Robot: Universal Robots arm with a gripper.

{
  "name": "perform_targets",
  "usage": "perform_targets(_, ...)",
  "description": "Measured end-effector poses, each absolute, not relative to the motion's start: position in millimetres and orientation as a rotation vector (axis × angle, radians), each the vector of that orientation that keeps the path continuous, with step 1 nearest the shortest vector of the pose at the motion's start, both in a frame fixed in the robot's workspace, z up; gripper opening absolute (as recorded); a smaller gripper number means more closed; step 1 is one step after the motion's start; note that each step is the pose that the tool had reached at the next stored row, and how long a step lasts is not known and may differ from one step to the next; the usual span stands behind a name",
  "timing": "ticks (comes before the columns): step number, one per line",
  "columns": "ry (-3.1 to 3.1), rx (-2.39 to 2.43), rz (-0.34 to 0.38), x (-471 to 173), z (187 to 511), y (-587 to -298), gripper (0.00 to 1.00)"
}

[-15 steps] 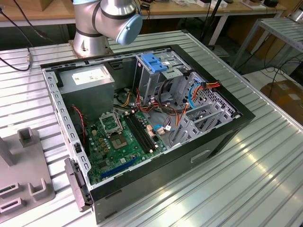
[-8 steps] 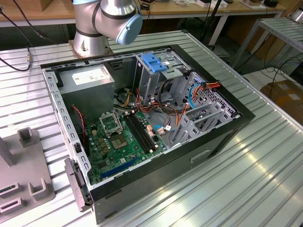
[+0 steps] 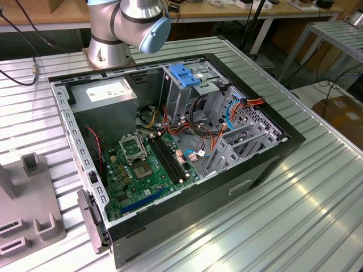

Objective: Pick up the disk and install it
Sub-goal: 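Pick up the disk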

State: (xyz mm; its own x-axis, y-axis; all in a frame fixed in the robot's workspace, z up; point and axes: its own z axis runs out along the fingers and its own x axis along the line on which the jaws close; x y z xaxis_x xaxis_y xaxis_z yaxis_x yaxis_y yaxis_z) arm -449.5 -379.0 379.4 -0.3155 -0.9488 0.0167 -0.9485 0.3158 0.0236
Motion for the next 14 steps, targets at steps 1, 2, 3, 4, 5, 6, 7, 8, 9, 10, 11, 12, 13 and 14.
perform_targets(1, -2.505, 1.853, -0.013, -449.5, 379.2, -378.9, 0.11)
perform_targets(2, -2.482, 1.884, -0.011, -449.5, 378.9, -379.0, 0.11)
perform_targets(3, -2.465, 1.908, -0.010, -449.5, 378.8, -378.9, 0.11)
perform_targets(4, -2.451, 1.927, -0.009, -449.5, 378.6, -378.9, 0.11)
perform_targets(5, -2.433, 1.951, -0.007, -449.5, 378.5, -379.0, 0.11)
perform_targets(6, -2.419, 1.968, -0.006, -449.5, 378.3, -378.9, 0.11)
perform_targets(7, -2.405, 1.987, -0.005, -449.5, 378.1, -378.9, 0.11)
perform_targets(8, -2.394, 2.001, -0.004, -449.5, 378.0, -378.9, 0.11)
perform_targets(9, -2.385, 2.013, -0.003, -449.5, 378.0, -378.9, 0.11)
perform_targets(10, -2.380, 2.019, -0.003, -449.5, 377.9, -378.9, 0.11)
perform_targets(11, -2.378, 2.021, -0.003, -449.5, 377.9, -378.9, 0.11)
perform_targets(12, -2.377, 2.023, -0.003, -449.5, 377.9, -378.9, 0.11)
perform_targets(13, -2.377, 2.023, -0.003, -449.5, 377.9, -379.0, 0.11)
perform_targets(14, -2.377, 2.023, -0.003, -449.5, 377.9, -378.9, 0.11)
